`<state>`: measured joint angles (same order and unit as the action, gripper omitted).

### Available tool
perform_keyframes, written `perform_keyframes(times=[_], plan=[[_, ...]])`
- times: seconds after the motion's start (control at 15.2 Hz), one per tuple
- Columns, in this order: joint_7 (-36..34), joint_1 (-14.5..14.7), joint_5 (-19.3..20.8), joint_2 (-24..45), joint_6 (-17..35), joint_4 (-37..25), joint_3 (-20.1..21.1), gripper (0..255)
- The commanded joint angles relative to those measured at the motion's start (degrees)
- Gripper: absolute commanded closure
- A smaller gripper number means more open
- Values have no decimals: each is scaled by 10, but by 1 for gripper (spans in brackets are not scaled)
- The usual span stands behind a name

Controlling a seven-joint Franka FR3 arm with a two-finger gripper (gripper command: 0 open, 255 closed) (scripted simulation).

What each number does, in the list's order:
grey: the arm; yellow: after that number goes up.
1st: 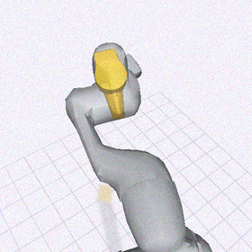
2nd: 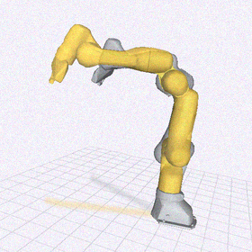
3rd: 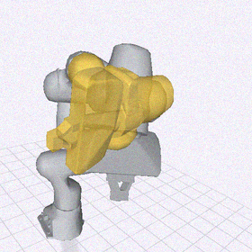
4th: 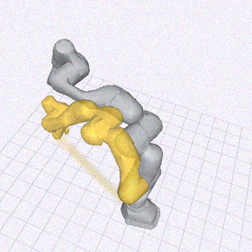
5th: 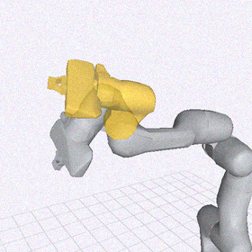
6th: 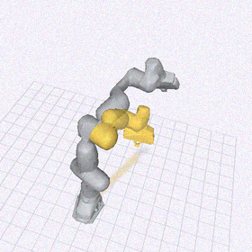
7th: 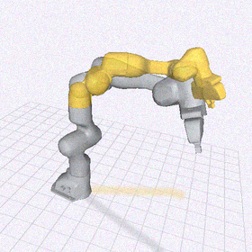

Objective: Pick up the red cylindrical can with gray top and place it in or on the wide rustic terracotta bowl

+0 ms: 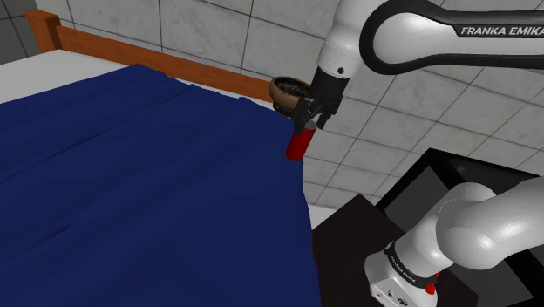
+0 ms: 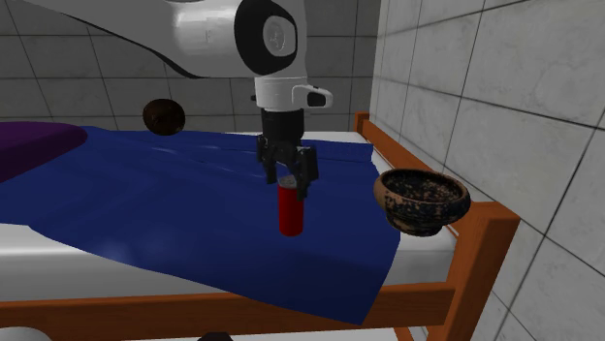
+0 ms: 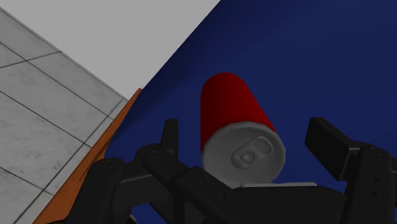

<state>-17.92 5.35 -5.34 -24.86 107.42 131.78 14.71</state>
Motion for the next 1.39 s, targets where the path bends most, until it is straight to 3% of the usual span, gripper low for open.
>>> perform_keyframes(times=[0.0, 0.46, 0.53, 1.12, 1.32], plan=[[0, 0, 0, 1, 13, 12, 1, 0], [0, 0, 0, 1, 13, 12, 1, 0], [0, 0, 0, 1, 13, 12, 1, 255], [0, 0, 0, 1, 13, 12, 1, 255], [1, 0, 0, -2, -10, -9, -1, 255]])
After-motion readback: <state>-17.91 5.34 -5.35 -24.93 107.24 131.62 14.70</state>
